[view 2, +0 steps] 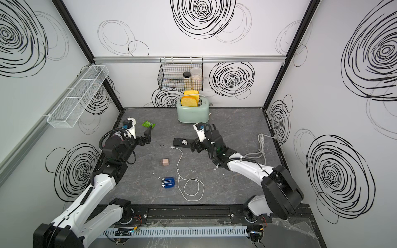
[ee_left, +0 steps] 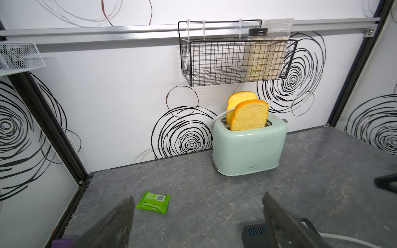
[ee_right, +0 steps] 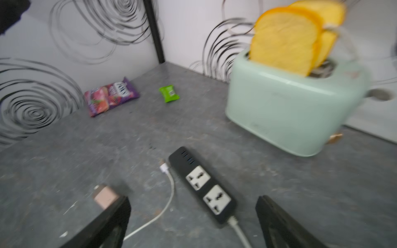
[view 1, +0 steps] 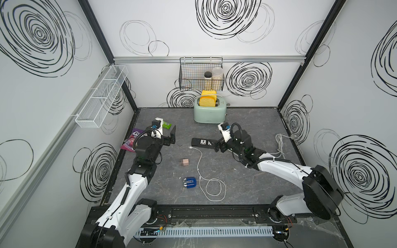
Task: Charge the electric shaver
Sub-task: Pick up the charging cable from the center of the board.
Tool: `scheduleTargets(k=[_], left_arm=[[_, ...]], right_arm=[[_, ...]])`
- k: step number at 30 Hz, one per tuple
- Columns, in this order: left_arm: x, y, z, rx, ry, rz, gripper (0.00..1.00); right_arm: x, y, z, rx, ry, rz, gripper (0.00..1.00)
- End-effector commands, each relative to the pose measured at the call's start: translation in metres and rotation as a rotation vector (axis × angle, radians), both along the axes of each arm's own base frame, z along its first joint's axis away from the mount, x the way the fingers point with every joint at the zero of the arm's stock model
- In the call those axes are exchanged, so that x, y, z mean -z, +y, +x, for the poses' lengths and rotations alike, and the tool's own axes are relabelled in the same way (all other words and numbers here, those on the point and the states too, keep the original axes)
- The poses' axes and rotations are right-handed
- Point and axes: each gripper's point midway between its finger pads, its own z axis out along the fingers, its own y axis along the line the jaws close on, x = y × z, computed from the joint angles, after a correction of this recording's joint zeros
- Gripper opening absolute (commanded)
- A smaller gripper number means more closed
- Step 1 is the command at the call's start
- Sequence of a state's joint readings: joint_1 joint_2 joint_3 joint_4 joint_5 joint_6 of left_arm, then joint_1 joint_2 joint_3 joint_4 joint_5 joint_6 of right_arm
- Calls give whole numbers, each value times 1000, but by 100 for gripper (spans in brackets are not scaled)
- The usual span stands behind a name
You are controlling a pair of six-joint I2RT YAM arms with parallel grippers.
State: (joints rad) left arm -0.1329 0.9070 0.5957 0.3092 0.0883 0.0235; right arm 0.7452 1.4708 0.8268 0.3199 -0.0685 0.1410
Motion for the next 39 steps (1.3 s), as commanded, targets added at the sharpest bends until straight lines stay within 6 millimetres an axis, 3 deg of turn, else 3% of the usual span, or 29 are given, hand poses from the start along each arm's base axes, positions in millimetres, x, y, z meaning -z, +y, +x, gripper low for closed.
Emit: scheduleTargets(k=[1, 8, 15, 18, 21, 25, 28, 32, 36, 39], left_arm=[[28, -7, -9, 38, 167, -12, 97], [38, -3, -16, 28, 200, -9, 97], [47, -2, -18, 25, 242, -4, 97], [52, -2, -19, 26, 261, -2, 97], [55, -3, -20, 27, 269, -1, 97], [60, -5, -19, 33, 283, 1, 97], [65, -8, -16, 41, 302, 5, 97], [76, -23, -12, 82, 342, 17, 97], [86, -54, -10, 163, 371, 37, 97], [84, -88, -9, 253, 347, 48, 97]], right_arm=[[56, 18, -19, 22, 236, -77, 91], [106, 55, -25, 18, 466, -115, 81], [152, 64, -41, 1, 632, -205, 67], [162, 68, -50, -31, 681, -205, 54], [156, 67, -50, -39, 671, -195, 33], [126, 61, -47, -73, 566, -148, 1], [98, 40, -43, -96, 456, -142, 0], [76, -10, -36, -78, 410, -114, 0], [57, -65, -27, -38, 448, 14, 0], [43, -90, -28, -42, 434, 87, 0]])
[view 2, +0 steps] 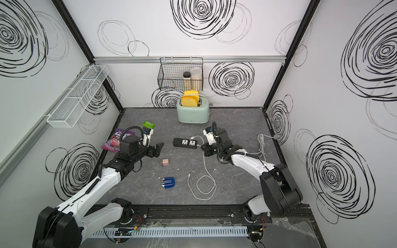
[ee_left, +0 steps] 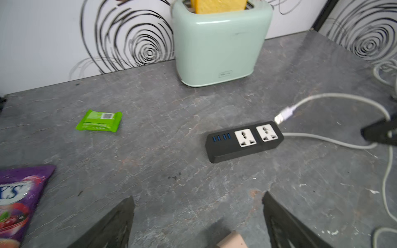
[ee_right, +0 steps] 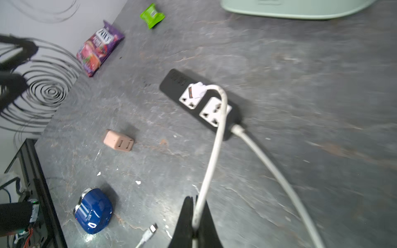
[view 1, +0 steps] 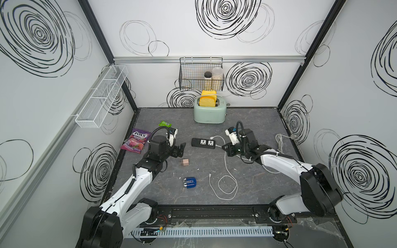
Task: Charge the electric shaver
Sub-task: Pick up the charging cable from the center of the board.
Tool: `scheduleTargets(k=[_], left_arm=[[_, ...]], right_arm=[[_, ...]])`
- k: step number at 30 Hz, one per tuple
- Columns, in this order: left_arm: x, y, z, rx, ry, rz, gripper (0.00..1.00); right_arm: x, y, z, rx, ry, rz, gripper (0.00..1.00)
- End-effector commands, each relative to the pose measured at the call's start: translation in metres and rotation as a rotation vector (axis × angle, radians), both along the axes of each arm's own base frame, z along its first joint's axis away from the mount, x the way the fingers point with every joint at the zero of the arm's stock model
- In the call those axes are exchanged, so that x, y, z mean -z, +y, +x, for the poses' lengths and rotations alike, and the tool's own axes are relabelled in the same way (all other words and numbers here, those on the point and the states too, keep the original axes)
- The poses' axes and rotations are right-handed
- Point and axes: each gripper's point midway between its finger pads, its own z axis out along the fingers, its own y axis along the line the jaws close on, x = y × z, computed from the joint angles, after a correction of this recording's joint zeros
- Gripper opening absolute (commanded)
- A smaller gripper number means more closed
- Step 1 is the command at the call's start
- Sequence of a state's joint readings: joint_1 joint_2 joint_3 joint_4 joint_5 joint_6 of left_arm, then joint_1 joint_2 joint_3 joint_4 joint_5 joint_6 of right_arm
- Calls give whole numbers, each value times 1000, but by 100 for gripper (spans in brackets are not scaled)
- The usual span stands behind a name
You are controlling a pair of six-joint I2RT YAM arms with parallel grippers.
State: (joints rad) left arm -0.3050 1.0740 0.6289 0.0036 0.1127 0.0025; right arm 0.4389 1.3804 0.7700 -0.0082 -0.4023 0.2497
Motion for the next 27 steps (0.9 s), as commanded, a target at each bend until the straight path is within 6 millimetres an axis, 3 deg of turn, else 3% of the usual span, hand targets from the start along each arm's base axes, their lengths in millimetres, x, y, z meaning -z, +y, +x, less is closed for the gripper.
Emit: scheduleTargets(k=[1, 3, 4, 9, 16, 22, 27], left_arm=[[-29, -37, 9, 90, -98, -49, 97], [-33, -56, 10, 135, -119, -60, 97], [-39, -105, -21, 418, -84, -182, 97], [-50, -146, -31, 535, -90, -328, 97], [-66, -164, -28, 636, -182, -349, 97], [-54, -191, -40, 778, -134, -323, 97], [-40, -198, -47, 832, -83, -307, 97]], right_arm=[[-7, -2, -25, -110, 24, 83, 0], [-8, -5, -32, -133, 38, 109, 0], [-9, -3, -38, -159, 48, 128, 0], [-31, 10, -70, -319, 11, 267, 0], [-50, 12, -99, -441, -114, 326, 0], [-57, 15, -103, -480, -144, 333, 0], [-64, 16, -103, -493, -172, 346, 0]])
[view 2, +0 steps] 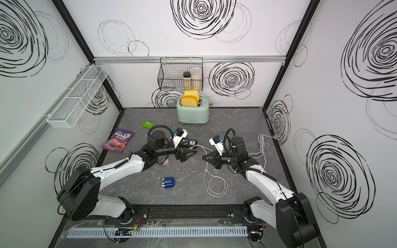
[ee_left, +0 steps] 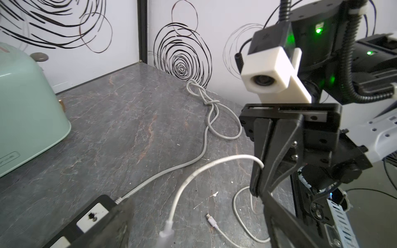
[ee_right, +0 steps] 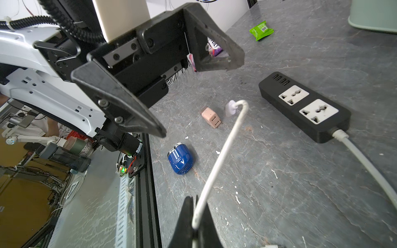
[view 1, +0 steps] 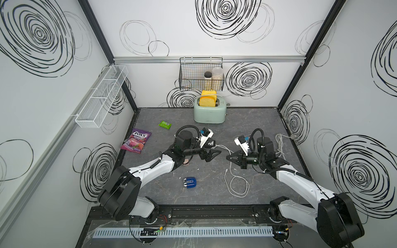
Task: Charge the electric shaver
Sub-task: Pick up the charging cable from the center of the board.
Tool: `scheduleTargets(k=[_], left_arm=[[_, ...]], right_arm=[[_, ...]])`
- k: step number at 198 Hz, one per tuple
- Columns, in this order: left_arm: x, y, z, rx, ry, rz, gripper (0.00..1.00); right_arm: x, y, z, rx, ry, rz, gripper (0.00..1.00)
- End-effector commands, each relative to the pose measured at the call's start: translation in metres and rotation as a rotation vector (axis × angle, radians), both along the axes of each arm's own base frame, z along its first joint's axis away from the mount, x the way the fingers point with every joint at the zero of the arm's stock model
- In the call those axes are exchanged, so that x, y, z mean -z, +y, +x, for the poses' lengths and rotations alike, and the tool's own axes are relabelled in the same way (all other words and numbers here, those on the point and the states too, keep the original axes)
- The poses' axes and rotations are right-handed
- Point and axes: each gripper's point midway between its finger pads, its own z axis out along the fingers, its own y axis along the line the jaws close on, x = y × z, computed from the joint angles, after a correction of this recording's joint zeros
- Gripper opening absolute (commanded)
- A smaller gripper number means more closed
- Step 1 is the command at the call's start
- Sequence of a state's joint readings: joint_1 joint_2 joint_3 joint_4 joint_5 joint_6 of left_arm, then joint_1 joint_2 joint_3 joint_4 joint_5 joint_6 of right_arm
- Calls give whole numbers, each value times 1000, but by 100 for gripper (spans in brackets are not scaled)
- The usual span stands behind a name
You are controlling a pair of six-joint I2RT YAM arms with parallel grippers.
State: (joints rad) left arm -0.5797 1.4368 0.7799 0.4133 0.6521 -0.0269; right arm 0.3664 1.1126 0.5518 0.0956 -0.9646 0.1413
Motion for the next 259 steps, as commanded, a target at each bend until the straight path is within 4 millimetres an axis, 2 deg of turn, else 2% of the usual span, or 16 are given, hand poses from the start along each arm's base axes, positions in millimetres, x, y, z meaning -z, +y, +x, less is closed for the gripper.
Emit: scheduleTargets(k=[1, 25, 66, 96, 145, 179, 200, 219, 251, 259], left_arm=[[-3, -8, -5, 68, -32, 0, 97], [3, -2, 3, 14, -58, 30, 97], [-2, 18, 20, -86, -88, 2, 97], [15, 19, 16, -66, -51, 37, 97], [27, 15, 8, -32, -5, 20, 100], [33, 11, 3, -4, 19, 20, 81], [30, 10, 0, 17, 22, 14, 61], [30, 9, -3, 34, 32, 22, 47], [27, 9, -7, 57, 37, 26, 34], [26, 9, -8, 60, 38, 28, 33]], right_arm=[[-15, 4, -6, -49, -79, 37, 0], [-19, 4, -11, -70, -103, 51, 0], [-20, 2, -18, -82, -142, 59, 0], [-22, 2, -20, -95, -155, 69, 0], [-26, 2, -28, -117, -175, 84, 0], [-26, 0, -34, -121, -186, 87, 0], [-25, -1, -34, -114, -194, 83, 0], [-25, -1, -34, -111, -198, 80, 0], [-22, -2, -33, -111, -204, 66, 0], [-22, -2, -33, -112, -205, 63, 0]])
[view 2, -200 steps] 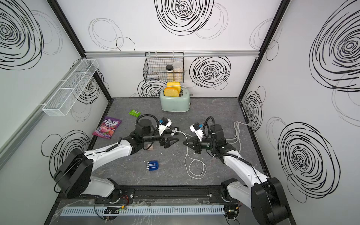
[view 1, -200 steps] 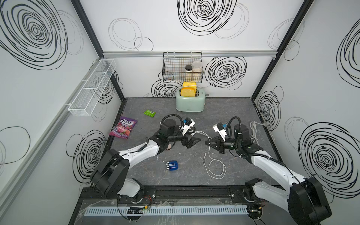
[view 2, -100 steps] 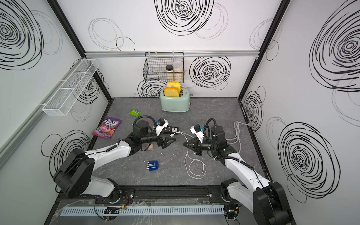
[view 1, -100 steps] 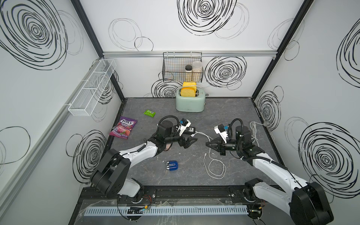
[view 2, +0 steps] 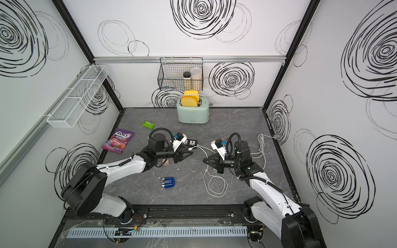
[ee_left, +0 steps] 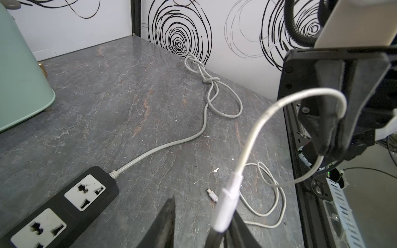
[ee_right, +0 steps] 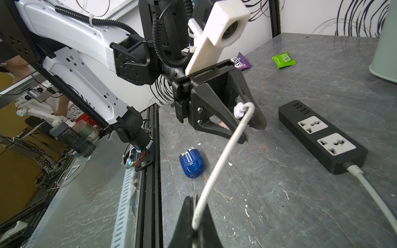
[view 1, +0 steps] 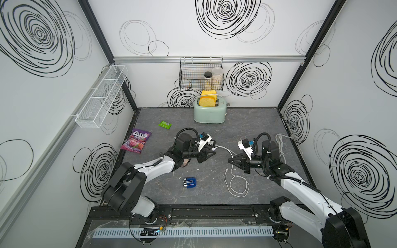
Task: Charge the electric shaver
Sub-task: Pick up the charging cable from the center of the board.
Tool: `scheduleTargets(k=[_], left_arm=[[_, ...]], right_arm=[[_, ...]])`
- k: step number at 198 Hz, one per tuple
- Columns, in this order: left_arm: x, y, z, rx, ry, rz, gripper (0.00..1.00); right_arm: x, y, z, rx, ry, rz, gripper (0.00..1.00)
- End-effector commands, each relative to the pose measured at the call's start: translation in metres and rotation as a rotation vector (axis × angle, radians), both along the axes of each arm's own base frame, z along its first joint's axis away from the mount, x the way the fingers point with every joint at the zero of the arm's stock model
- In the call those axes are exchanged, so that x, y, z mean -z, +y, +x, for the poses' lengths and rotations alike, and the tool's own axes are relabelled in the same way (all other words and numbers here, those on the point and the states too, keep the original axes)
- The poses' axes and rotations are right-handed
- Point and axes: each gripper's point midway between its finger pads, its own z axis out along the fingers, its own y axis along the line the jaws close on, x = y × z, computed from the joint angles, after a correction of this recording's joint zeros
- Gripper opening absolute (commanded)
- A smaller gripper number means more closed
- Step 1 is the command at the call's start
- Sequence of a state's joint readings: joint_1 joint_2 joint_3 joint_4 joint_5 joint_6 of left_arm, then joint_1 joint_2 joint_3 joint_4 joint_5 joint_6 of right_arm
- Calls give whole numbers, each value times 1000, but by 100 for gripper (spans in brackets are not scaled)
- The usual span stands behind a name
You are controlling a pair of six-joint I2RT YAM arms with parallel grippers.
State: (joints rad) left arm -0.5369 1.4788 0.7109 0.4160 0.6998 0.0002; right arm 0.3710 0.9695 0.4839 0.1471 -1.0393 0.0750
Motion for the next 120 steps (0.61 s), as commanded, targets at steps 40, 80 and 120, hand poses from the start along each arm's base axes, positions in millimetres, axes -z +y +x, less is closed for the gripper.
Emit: scheduleTargets(k=[40, 80, 120], left_arm=[[-21, -3, -8, 47, -46, -30, 76], [-33, 1, -10, 65, -19, -92, 76], [-26, -8, -18, 128, 13, -63, 51]], right_arm=[[2, -1, -1, 7, -54, -25, 0], [6, -2, -1, 12, -64, -31, 0], [6, -1, 0, 15, -73, -30, 0]])
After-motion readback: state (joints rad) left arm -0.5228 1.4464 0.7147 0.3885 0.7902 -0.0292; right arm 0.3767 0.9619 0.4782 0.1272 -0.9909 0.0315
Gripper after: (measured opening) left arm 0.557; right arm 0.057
